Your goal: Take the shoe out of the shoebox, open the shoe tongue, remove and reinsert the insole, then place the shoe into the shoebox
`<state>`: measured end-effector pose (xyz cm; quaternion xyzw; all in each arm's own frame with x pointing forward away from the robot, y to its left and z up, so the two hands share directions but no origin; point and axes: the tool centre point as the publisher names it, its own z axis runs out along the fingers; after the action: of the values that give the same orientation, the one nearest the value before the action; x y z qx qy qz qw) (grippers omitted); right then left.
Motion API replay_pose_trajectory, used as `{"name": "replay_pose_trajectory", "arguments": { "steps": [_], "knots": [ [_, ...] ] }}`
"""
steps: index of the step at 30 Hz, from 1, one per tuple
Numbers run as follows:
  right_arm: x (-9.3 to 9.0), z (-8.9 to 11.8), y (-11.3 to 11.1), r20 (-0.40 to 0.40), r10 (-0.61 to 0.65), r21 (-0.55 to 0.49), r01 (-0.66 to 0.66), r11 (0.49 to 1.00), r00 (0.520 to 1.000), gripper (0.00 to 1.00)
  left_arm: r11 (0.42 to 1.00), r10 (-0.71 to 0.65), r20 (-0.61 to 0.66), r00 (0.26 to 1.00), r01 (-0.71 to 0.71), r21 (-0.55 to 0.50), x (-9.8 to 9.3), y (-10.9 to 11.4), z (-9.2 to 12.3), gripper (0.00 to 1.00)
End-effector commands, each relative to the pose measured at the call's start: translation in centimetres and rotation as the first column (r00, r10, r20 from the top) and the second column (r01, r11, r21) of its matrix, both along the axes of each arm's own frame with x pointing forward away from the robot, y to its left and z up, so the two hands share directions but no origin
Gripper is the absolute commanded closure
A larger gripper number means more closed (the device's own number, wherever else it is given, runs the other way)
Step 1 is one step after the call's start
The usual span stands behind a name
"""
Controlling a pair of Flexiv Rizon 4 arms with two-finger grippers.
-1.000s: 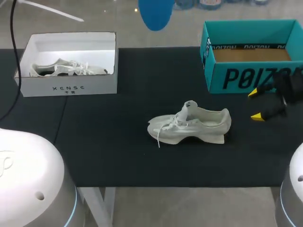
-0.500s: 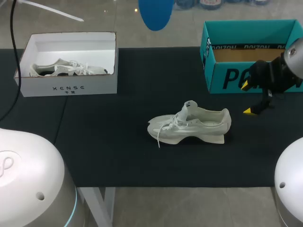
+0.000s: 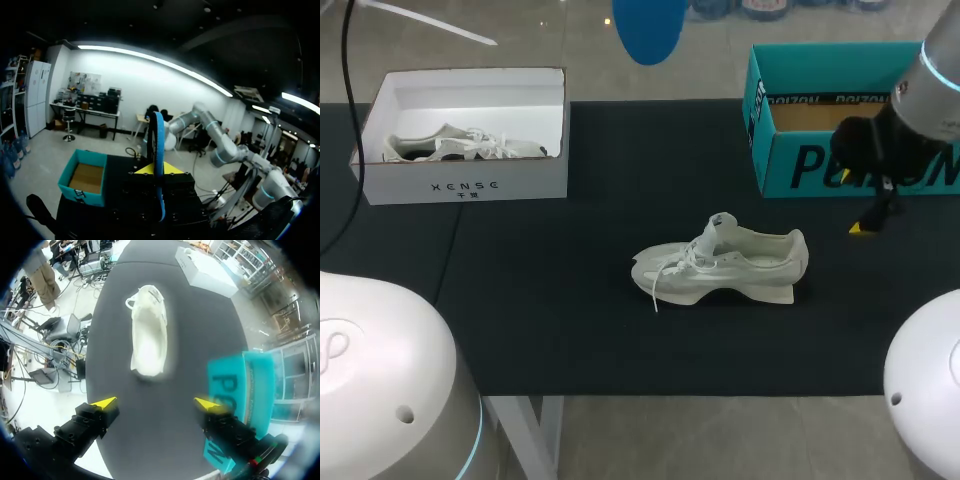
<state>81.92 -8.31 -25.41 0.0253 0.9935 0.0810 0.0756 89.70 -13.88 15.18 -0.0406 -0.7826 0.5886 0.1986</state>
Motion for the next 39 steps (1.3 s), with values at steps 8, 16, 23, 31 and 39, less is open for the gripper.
{"name": "replay_pose_trajectory", "arguments": {
  "steps": [8, 16, 23, 31, 39],
  "knots": [
    [0.2, 0.3, -0.2, -0.029, 0.010, -0.017, -0.011, 1.000, 1.000, 0.00, 1.000, -0.001, 0.001, 1.000, 0.001, 0.000, 0.0, 0.0, 0.0, 1.00],
    [0.2, 0.3, -0.2, -0.029, 0.010, -0.017, -0.011, 1.000, 1.000, 0.00, 1.000, -0.001, 0.001, 1.000, 0.001, 0.000, 0.0, 0.0, 0.0, 1.00],
    [0.2, 0.3, -0.2, -0.029, 0.010, -0.017, -0.011, 1.000, 1.000, 0.00, 1.000, -0.031, 0.010, 0.999, 0.031, -0.005, -1.9, -0.5, 0.3, 1.00],
    [0.2, 0.3, -0.2, -0.029, 0.010, -0.017, -0.011, 1.000, 1.000, 0.00, 1.000, 0.000, -0.006, 1.000, 0.000, -0.018, -0.7, 1.2, 0.4, 1.00],
    [0.2, 0.3, -0.2, -0.029, 0.010, -0.017, -0.011, 1.000, 1.000, 0.00, 1.000, 0.026, -0.008, 1.000, -0.026, 0.001, -0.3, 1.4, 0.4, 1.00]
  ]
}}
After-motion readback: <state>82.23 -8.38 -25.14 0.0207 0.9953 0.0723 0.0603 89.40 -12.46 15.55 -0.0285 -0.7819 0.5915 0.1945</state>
